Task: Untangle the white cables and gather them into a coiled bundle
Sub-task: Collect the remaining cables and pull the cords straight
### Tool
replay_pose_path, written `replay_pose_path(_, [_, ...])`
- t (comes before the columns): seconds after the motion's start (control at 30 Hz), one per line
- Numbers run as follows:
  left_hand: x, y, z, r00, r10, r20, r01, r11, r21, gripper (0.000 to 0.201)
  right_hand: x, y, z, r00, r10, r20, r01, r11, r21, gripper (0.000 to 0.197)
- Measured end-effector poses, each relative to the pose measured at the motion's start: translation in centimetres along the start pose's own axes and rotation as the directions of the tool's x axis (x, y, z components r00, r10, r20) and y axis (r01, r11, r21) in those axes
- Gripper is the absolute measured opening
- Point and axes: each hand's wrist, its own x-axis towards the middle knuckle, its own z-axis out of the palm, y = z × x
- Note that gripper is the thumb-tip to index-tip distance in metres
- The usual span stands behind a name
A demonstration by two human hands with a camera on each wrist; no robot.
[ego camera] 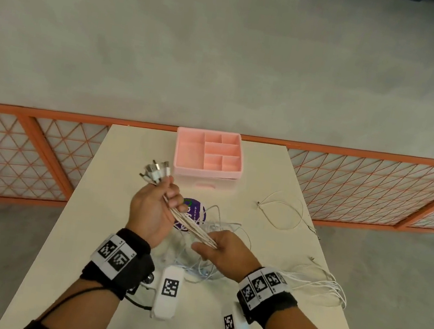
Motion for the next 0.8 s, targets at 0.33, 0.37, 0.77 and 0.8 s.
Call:
replay_pose_path(0.33, [0.3, -0.1, -2.9, 0.992, -0.080, -0.097, 0.090, 0.990, 0.111, 0.023, -2.1, 7.5, 0.7, 0.962, 0.270, -0.026, -0.267, 0.927, -0.262, 0.038])
replay_pose_path(0.37, [0.2, 0.0, -3.2, 0.991, -0.088, -0.098, 0.098, 0.989, 0.111, 0.023, -2.4, 8.5, 0.9, 0.951, 0.309, -0.023, -0.301, 0.906, -0.298, 0.036])
replay_pose_path(0.77, [-0.1, -0.7, -8.6, 0.948, -0.137, -0.287, 0.219, 0.936, 0.276, 0.022, -6.0, 12.1, 2.6, 0.786, 0.597, 0.159, -0.484, 0.755, -0.443, 0.042])
replay_pose_path(0.8, [-0.1, -0.7, -9.2, 0.943, -0.132, -0.306, 0.232, 0.918, 0.322, 0.024, -5.9, 11.7, 2.3, 0.774, 0.598, 0.209, -0.471, 0.764, -0.441, 0.045])
